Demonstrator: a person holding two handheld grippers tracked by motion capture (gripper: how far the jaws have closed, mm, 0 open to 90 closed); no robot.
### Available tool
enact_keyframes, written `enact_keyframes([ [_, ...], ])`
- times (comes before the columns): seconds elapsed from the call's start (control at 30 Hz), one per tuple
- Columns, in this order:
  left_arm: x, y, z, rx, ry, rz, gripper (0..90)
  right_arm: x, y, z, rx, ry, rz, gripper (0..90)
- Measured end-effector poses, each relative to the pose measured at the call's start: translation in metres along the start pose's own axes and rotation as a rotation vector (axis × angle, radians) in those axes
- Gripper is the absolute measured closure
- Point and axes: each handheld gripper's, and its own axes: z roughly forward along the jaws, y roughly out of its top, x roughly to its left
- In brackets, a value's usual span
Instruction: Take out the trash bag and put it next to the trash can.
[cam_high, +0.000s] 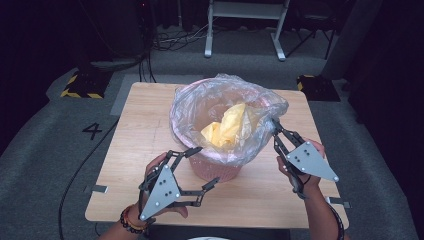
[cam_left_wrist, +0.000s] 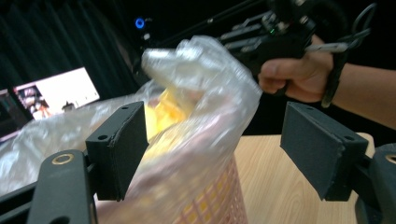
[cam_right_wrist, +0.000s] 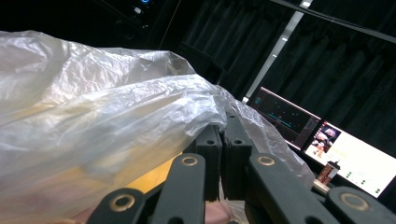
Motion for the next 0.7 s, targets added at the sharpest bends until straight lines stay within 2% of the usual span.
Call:
enact_keyframes([
  [0.1,-0.008,0.005,0.006,0.012,-0.001,0.041,27.6,0.001,0.001,-0.001,-0.004,0.004,0.0,86.7],
  [0.13,-0.01,0.005,0.008,0.015,0.004,0.047,36.1,0.002,0.001,-0.001,-0.01,0.009,0.003,85.9],
  [0.2,-0.009,0.007,0.014,0.011,-0.003,0.035,40.0,0.003,0.001,-0.002,-0.013,0.013,0.004,85.0],
  [0.23,-0.009,0.007,0.014,0.011,-0.003,0.035,45.8,0.004,0.001,-0.003,-0.015,0.016,0.003,84.3],
  [0.27,-0.008,0.007,0.015,0.007,-0.011,0.033,45.8,0.004,0.001,-0.003,-0.015,0.016,0.003,84.3],
  [0.3,-0.007,0.007,0.017,0.002,-0.019,0.031,51.0,0.005,0.002,-0.003,-0.019,0.02,0.003,83.7],
  [0.4,-0.005,0.005,0.022,0.007,-0.048,0.017,58.8,0.006,0.002,-0.004,-0.025,0.036,0.006,82.1],
  [0.43,-0.005,0.005,0.024,0.007,-0.055,0.01,57.9,0.007,0.002,-0.003,-0.026,0.04,0.006,82.1],
  [0.57,-0.009,0.006,0.031,0.027,-0.067,0.021,41.3,0.009,0.002,-0.004,-0.027,0.049,-0.003,82.5],
  [0.7,-0.013,0.008,0.038,0.055,-0.041,0.03,41.2,0.009,0.003,-0.005,-0.032,0.053,-0.003,83.1],
])
